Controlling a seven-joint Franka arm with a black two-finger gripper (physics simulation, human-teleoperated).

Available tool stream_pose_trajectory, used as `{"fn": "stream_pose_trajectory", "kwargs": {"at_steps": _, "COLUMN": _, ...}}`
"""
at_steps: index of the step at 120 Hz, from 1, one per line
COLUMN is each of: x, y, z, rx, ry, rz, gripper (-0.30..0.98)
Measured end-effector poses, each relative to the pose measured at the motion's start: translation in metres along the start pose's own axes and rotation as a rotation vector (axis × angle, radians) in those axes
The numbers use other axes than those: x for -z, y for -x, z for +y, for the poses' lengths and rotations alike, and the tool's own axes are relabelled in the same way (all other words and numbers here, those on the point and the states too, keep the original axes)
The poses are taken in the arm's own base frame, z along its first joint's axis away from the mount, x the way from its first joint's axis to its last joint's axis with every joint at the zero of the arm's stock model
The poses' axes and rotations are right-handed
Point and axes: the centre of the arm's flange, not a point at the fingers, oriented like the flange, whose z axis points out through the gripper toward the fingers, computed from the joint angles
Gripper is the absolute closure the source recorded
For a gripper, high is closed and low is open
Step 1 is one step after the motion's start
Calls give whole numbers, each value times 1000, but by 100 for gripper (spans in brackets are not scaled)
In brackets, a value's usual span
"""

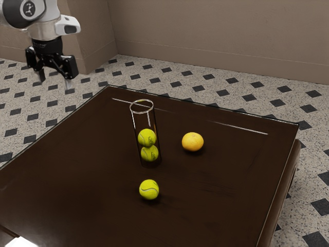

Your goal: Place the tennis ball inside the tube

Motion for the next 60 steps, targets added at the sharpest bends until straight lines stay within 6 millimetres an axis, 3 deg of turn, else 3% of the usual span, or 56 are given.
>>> {"fn": "stream_pose_trajectory", "kwargs": {"at_steps": 19, "x": 2, "y": 2, "z": 2, "rx": 13, "ry": 12, "rz": 8, "gripper": 0}}
{"fn": "stream_pose_trajectory", "kwargs": {"at_steps": 27, "x": 2, "y": 7, "z": 27, "rx": -28, "ry": 26, "rz": 4, "gripper": 0}}
{"fn": "stream_pose_trajectory", "kwargs": {"at_steps": 42, "x": -51, "y": 25, "z": 127, "rx": -197, "ry": 53, "rz": -67, "gripper": 0}}
{"fn": "stream_pose_trajectory", "kwargs": {"at_steps": 60, "x": -134, "y": 37, "z": 189, "rx": -239, "ry": 152, "rz": -117, "gripper": 1}}
